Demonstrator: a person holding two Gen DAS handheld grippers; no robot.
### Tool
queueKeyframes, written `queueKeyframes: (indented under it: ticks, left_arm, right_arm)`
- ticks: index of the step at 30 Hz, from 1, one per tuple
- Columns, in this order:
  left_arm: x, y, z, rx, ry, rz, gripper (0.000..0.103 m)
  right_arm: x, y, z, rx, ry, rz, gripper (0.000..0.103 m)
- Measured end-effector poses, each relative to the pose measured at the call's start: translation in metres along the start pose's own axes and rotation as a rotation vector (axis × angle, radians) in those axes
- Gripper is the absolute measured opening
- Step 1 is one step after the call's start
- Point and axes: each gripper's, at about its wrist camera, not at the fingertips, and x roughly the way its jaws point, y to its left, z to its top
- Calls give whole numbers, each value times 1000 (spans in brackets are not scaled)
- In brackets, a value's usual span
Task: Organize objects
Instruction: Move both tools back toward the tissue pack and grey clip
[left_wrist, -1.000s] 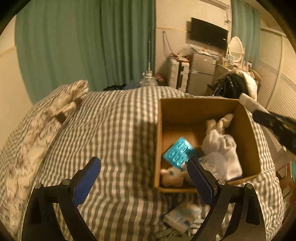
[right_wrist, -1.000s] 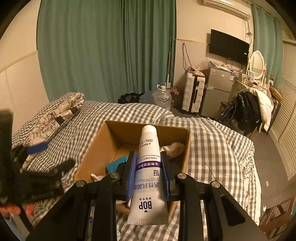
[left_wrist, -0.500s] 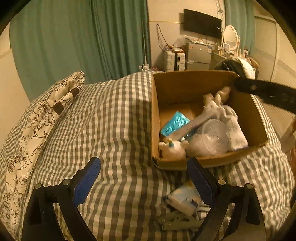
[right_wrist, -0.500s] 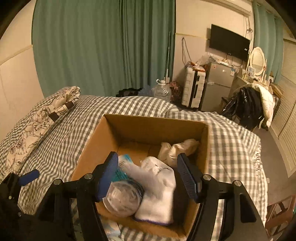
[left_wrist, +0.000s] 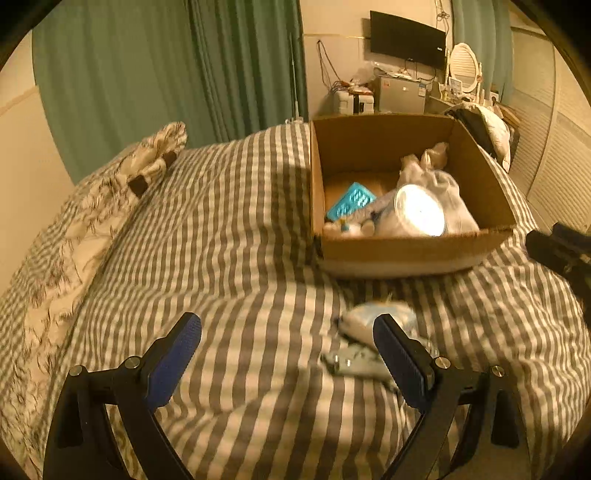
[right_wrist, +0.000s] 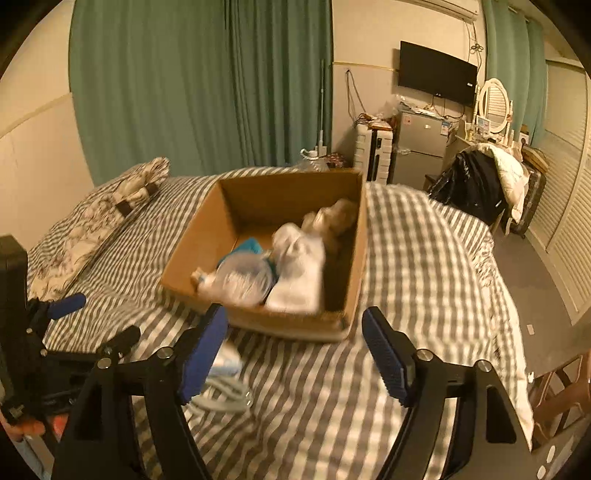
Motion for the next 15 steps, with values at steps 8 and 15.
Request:
queueKeyframes:
  ticks: [8, 15]
  left_arm:
    - [10, 2, -18, 32, 68, 15, 97]
    - [15, 25, -17, -38, 70, 83, 97]
  right_arm:
    - [40, 8, -35, 47, 123, 88, 80]
    - [57, 28, -43, 0, 181, 166, 88]
